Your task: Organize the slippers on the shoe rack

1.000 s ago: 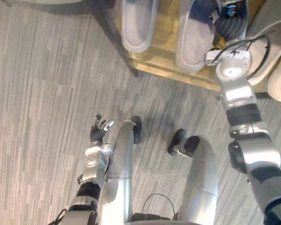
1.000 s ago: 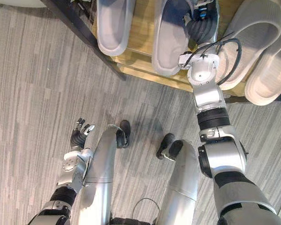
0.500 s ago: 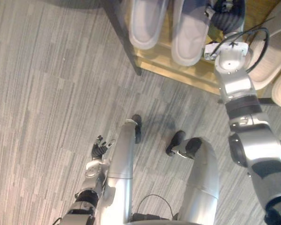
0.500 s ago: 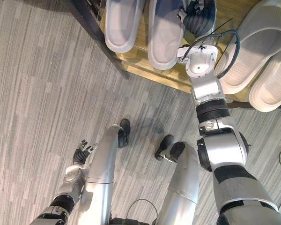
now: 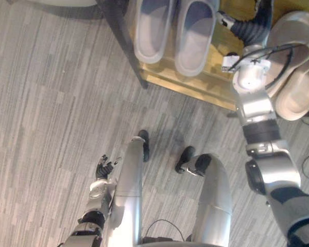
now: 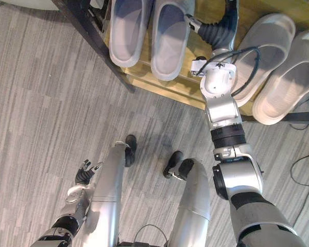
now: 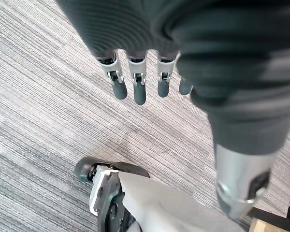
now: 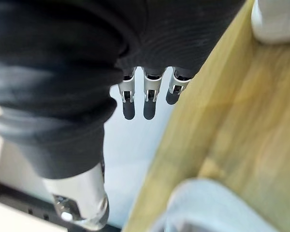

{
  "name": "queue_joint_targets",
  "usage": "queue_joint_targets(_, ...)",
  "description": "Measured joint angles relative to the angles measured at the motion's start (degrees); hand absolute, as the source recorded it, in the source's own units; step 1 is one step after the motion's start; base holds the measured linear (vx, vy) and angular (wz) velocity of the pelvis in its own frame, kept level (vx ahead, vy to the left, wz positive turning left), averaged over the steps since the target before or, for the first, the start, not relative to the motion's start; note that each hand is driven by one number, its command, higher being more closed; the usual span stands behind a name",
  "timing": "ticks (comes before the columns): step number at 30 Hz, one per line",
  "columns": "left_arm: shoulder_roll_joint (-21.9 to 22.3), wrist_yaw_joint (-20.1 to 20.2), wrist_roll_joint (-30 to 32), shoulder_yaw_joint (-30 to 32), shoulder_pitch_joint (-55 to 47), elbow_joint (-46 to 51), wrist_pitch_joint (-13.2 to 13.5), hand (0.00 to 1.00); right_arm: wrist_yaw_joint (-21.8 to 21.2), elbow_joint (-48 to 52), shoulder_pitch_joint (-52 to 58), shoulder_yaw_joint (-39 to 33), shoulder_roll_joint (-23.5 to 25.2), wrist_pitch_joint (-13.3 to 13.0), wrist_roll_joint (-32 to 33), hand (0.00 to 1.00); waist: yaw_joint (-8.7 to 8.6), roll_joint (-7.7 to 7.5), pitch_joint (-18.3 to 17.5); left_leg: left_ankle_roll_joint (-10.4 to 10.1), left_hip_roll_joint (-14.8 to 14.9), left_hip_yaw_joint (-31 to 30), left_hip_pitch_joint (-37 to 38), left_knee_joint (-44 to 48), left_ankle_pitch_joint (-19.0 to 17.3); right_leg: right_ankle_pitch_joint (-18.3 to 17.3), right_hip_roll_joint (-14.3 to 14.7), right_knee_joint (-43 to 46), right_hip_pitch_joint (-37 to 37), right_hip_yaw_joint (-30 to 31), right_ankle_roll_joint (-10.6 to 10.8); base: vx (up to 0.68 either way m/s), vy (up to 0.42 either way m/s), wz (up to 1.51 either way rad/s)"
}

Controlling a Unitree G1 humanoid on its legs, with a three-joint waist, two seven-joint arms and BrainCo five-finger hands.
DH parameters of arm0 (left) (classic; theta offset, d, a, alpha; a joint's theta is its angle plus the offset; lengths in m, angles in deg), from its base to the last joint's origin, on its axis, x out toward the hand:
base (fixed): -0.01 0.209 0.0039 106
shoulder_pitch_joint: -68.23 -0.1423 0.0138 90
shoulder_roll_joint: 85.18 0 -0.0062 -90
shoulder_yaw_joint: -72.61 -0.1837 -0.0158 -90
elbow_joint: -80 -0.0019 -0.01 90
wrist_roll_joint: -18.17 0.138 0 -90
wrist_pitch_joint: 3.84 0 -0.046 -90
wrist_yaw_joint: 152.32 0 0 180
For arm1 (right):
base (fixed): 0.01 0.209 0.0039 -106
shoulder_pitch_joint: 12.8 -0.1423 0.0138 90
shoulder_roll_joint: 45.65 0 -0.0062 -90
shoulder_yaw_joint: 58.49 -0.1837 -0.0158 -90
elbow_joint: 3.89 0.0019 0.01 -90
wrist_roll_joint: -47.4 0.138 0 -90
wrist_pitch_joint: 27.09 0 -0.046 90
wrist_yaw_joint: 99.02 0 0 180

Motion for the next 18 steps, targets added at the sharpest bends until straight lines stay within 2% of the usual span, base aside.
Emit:
queue_joint_targets(5,-0.2,0.0,0.0,0.1,-0.5,0.0,0.0,0.00,0.1,3.4,2.9,-0.3,1.7,-0.7,0.0,0.00,-0.21,-0.04,-0.6,0.0,0.5,0.3,0.6,-0.5,0.0,0.1,0.6,-0.6,0.3,0.2,-0.1,0.03,0.010,-0.06)
queue_joint_targets(9,-0.5,0.1,0.0,0.2,-0.6,0.1,-0.1,0.00,-0.3,4.6,6.4,-1.2,6.6,-1.1,0.8,0.00,-0.51,-0.03,-0.6,0.0,0.7,0.2,1.5,-0.9,0.0,0.1,0.8,-1.1,1.3,-0.1,-0.1,0.00,0.000,0.00)
queue_joint_targets(13,-0.5,0.1,0.1,0.3,-0.8,0.1,-0.3,0.00,-1.7,3.3,9.5,-1.4,12.0,-1.7,6.2,0.00,-0.54,-0.05,-1.6,-0.1,0.8,0.3,2.2,-1.8,0.0,0.2,1.0,-2.0,2.0,-0.2,-0.1,0.00,0.000,0.00)
queue_joint_targets(18,0.3,0.3,0.6,2.2,-0.8,0.1,-0.5,0.00,-3.9,-1.9,9.6,-2.7,15.8,-2.4,14.1,0.00,-0.54,-0.06,-1.8,-0.1,0.6,-0.1,2.8,-1.9,0.0,0.3,1.0,-2.4,3.1,-0.7,0.0,0.01,0.008,0.03)
